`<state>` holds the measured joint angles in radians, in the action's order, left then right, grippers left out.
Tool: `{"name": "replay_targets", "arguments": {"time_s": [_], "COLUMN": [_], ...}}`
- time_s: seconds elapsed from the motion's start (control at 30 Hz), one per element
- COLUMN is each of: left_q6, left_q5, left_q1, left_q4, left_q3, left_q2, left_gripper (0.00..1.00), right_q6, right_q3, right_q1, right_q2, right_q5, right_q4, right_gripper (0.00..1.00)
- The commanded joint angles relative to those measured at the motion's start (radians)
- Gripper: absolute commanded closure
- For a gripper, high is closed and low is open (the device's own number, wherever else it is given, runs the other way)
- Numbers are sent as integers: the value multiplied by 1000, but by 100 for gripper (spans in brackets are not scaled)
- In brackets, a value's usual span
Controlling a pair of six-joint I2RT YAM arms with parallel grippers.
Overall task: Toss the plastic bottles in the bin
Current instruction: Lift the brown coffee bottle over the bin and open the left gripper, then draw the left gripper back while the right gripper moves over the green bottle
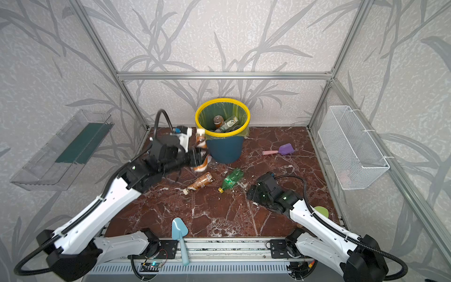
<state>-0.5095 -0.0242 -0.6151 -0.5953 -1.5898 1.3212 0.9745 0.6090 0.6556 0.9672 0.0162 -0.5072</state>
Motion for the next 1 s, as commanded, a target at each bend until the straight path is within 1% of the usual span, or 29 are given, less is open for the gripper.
{"name": "replay_targets", "arguments": {"time_s": [0.0,0.03,0.07,0.13,0.17,0.2,0.23,0.27,0.33,0.4,0.43,0.5,0.6,0.73,0.77,0.87,0.93,0.97], "left_q6": [102,97,96,78,63,37,18,28,38,31,33,37,29,-4,-13,-45,-63,-73], "left_q5": [-38,-39,-39,-10,-11,-28,-32,-21,-30,-36,-39,-44,-50,-32,-23,-13,-11,-6], "left_q1": [63,81,92,107,114,129,138,136,136,137,136,136,136,137,138,137,137,137], "left_q4": [-4,-57,-132,-301,-343,-342,-288,-240,-82,60,82,78,105,121,117,105,94,86], "left_q3": [-449,-662,-862,-1337,-1497,-1522,-1399,-1283,-958,-699,-611,-479,-235,73,125,308,413,454], "left_q2": [262,378,481,708,779,788,726,657,478,333,277,193,56,-100,-128,-215,-268,-289], "left_gripper": [28,21,17,8,3,1,1,1,1,2,3,5,7,10,11,12,13,13], "right_q6": [-16,-17,-19,-12,-6,0,6,10,10,12,12,11,13,26,30,42,53,57], "right_q3": [50,59,64,65,65,61,59,59,61,62,61,57,45,23,19,8,6,5], "right_q1": [6,6,6,4,4,4,3,4,4,4,4,4,4,8,9,11,16,16], "right_q2": [-45,-62,-76,-111,-127,-142,-156,-165,-179,-186,-188,-179,-151,-102,-91,-47,-17,-4], "right_q5": [-21,-31,-40,-56,-61,-64,-68,-69,-74,-79,-78,-75,-62,-42,-38,-22,-18,-16], "right_q4": [-70,-91,-108,-141,-150,-157,-166,-175,-195,-205,-205,-200,-174,-117,-103,-59,-34,-23], "right_gripper": [15,15,14,14,14,14,15,14,14,15,14,14,14,14,14,8,1,1]}}
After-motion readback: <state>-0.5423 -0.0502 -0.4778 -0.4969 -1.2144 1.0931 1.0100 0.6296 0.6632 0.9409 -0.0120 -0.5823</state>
